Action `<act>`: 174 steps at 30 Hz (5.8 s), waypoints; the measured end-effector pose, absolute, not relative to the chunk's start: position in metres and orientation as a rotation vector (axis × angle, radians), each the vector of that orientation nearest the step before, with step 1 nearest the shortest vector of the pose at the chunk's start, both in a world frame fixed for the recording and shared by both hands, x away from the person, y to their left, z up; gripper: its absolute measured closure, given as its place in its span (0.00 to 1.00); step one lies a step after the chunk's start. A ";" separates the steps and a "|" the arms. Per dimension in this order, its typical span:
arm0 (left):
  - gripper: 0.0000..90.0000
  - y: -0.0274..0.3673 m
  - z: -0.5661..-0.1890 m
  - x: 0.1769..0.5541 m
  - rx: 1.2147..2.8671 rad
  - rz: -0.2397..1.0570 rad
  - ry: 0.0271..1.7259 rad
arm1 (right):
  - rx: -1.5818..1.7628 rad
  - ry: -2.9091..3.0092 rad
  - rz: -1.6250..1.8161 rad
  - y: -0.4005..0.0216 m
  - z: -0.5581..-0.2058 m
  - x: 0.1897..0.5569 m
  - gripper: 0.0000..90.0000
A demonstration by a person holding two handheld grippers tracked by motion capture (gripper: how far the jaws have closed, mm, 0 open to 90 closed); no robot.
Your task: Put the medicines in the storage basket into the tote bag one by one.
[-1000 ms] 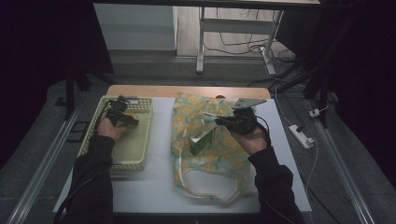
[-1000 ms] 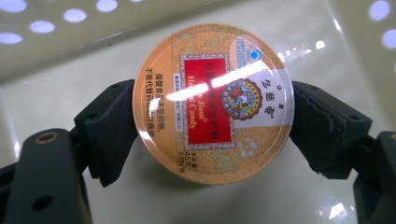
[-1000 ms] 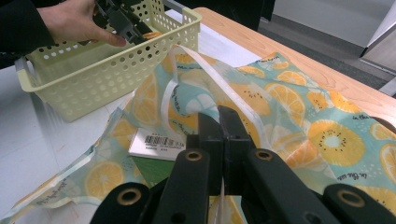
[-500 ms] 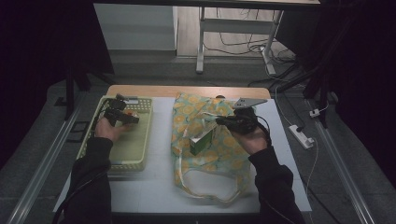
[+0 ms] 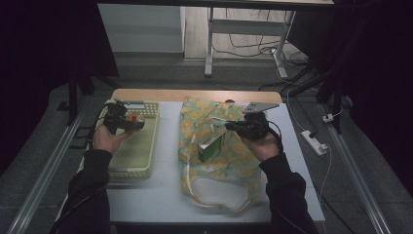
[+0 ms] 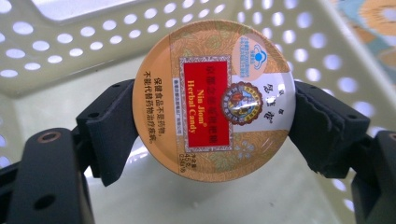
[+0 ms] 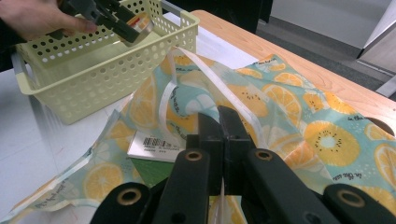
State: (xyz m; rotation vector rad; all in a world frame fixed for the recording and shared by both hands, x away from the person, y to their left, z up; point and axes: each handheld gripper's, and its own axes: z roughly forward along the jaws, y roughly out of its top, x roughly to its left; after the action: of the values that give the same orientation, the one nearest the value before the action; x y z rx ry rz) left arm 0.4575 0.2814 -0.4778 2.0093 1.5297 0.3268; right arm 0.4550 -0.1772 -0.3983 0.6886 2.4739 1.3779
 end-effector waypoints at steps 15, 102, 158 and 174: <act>0.23 0.264 -0.449 0.422 2.002 0.342 1.371 | 0.692 2.472 1.378 -0.177 -0.398 0.455 0.99; 0.23 0.051 -0.447 0.365 2.158 0.140 0.750 | 0.689 2.480 1.377 -0.175 -0.401 0.454 0.99; 0.23 -0.018 -0.485 0.411 2.199 0.228 0.769 | 0.695 2.474 1.370 -0.178 -0.400 0.456 0.99; 0.16 -0.016 -0.487 0.414 2.136 0.243 0.776 | 0.695 2.471 1.370 -0.179 -0.399 0.456 0.99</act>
State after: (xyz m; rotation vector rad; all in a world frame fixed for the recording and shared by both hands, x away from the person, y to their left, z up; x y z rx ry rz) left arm 0.4142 -0.0156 -0.4874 2.1360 0.7764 0.2427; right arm 0.4556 -0.1794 -0.3993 0.6954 2.4706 1.3705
